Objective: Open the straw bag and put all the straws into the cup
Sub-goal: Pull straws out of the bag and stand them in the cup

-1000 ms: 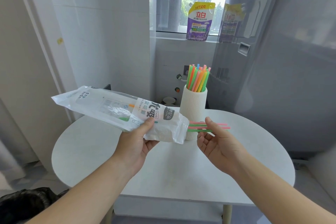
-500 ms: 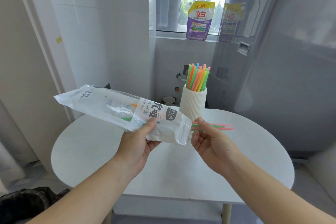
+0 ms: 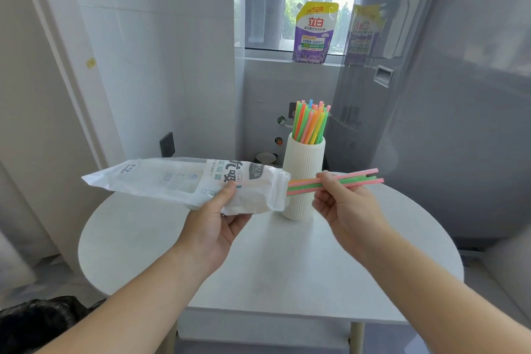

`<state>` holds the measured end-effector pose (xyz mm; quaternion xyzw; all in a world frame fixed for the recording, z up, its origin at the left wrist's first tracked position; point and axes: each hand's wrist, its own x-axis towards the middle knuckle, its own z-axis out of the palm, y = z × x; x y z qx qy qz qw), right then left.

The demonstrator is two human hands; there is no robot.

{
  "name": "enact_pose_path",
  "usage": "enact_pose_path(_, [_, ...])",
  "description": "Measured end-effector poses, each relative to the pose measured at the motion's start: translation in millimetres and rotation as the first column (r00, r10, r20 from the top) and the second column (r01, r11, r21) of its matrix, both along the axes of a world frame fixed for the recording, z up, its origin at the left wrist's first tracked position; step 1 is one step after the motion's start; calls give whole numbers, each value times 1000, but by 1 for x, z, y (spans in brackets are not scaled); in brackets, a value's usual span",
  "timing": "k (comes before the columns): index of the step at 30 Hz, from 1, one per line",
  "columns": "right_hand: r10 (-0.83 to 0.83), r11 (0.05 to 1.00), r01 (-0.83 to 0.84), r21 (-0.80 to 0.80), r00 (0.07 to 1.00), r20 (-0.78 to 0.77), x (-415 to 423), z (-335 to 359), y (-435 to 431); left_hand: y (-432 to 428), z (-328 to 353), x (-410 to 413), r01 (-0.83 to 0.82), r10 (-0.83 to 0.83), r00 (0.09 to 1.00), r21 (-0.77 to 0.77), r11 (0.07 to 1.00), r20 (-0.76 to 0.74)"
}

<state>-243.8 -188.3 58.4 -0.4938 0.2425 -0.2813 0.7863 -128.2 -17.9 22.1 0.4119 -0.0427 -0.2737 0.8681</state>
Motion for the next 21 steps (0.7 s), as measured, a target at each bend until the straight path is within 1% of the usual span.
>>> enact_pose_path(3, [-25, 991, 24, -132, 1000, -7, -4, 18, -16, 3, 0, 7, -35, 34, 998, -23, 999, -48])
enact_pose_path(5, [-9, 982, 4, -186, 1000, -29, -9, 27, -23, 4, -1, 9, -50, 48, 997, -32, 998, -64])
enact_pose_path(7, [25, 980, -37, -197, 998, -61, -13, 30, -25, 4, -1, 9, -52, 49, 996, -44, 998, -75])
enact_pose_path(9, [56, 984, -67, -168, 996, -68, -15, 31, -25, 2, -1, 7, -48, 44, 996, -52, 997, -80])
enact_pose_path(12, [85, 990, -88, -112, 996, -32, -17, 33, -26, 1, -1, 6, -49, 44, 996, -59, 997, -80])
enact_pose_path(14, [94, 989, -94, -112, 996, -7, -19, 37, -27, 1, -1, 7, -52, 46, 995, -64, 997, -85])
enact_pose_path(17, [93, 984, -93, -153, 996, -5, -23, 43, -29, 1, -1, 8, -56, 49, 994, -68, 996, -97])
enact_pose_path(21, [59, 965, -52, -256, 998, 18, -28, 56, -36, 2, -1, 10, -75, 65, 989, -72, 995, -134])
